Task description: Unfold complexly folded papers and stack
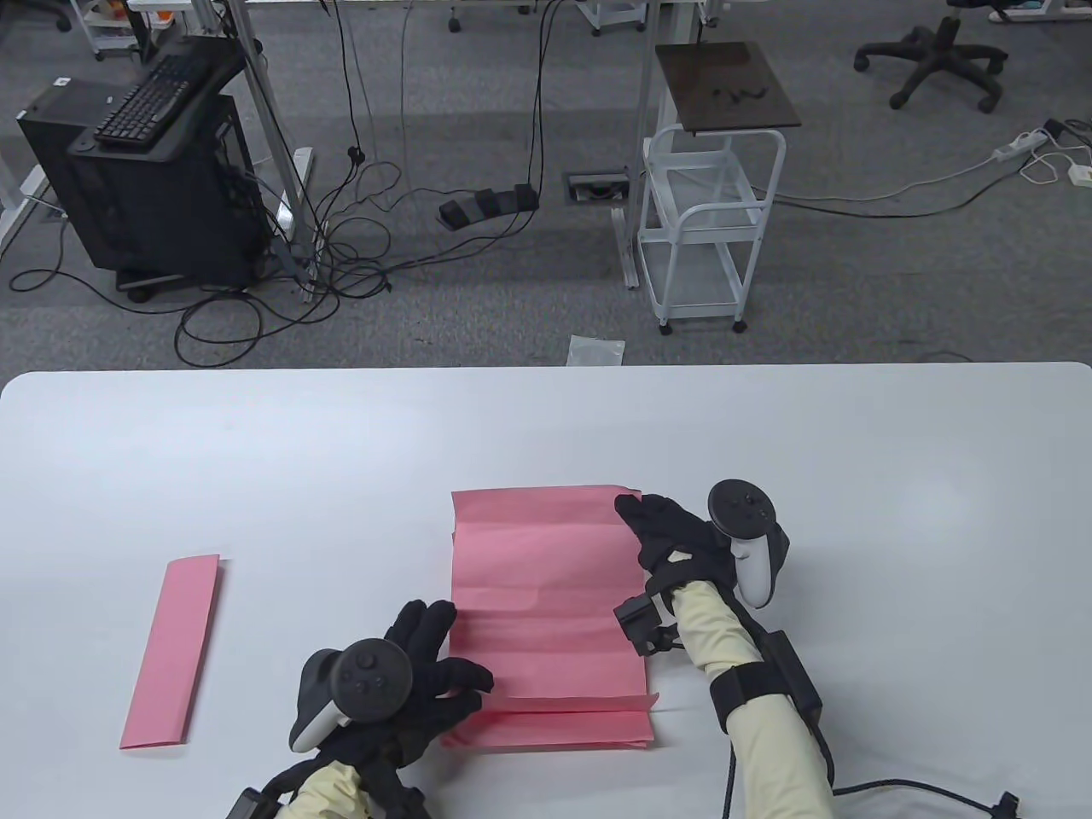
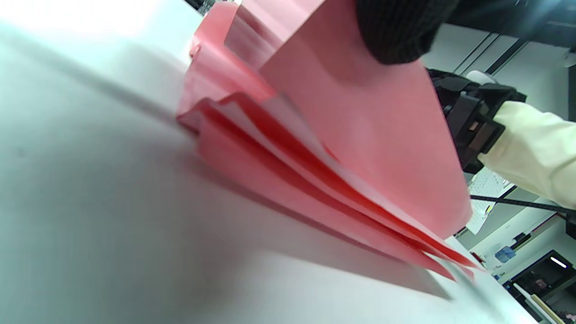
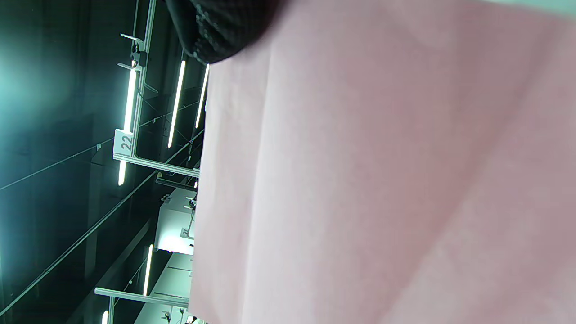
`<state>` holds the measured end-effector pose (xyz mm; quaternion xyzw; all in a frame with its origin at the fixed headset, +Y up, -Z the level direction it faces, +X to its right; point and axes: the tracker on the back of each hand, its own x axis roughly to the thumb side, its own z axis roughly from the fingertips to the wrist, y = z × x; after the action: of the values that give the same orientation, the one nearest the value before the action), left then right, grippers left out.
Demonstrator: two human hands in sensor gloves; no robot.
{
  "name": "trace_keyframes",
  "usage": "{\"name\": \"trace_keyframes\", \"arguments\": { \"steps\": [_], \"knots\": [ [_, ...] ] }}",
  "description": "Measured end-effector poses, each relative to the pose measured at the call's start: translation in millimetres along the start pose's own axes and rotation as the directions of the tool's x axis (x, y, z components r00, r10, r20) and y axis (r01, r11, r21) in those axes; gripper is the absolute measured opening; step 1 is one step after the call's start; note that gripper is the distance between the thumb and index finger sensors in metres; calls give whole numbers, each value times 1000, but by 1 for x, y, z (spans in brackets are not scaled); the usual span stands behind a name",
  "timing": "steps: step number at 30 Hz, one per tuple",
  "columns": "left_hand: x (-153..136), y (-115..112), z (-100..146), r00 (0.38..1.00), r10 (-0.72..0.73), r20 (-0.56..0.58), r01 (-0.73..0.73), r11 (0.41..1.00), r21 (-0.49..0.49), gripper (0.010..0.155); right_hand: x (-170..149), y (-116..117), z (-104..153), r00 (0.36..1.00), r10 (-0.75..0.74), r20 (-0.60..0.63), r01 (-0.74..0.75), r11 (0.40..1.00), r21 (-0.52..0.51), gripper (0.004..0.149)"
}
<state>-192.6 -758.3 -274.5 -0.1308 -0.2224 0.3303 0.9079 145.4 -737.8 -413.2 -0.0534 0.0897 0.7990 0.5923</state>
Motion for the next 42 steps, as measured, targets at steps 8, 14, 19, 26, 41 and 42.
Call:
{"name": "trace_keyframes", "arguments": {
  "steps": [8,14,19,26,41,42],
  "knots": [
    [-9,-8,-5,997,68,-32,-71,989,-131,47,-3,8,-5,1000,-3,-5,4,1000,23,43],
    [-8,-14,-9,998,-14,-54,3,981,-194,43,-5,11,-6,1000,13,-7,-13,999,34,43],
    [-7,-22,-14,994,-84,-68,67,974,-218,48,-6,12,-6,1000,3,-19,-2,1000,24,43],
    [-9,-37,-21,978,-160,-135,103,929,-356,74,-11,17,-7,999,21,-33,-20,999,28,44],
    [-24,-51,-23,928,-313,-200,162,825,-541,89,-3,50,52,716,573,400,-680,702,211,75],
    [-24,-51,-23,927,-318,-199,166,823,-543,89,-9,62,64,644,624,443,-761,586,279,75]
  ]
}}
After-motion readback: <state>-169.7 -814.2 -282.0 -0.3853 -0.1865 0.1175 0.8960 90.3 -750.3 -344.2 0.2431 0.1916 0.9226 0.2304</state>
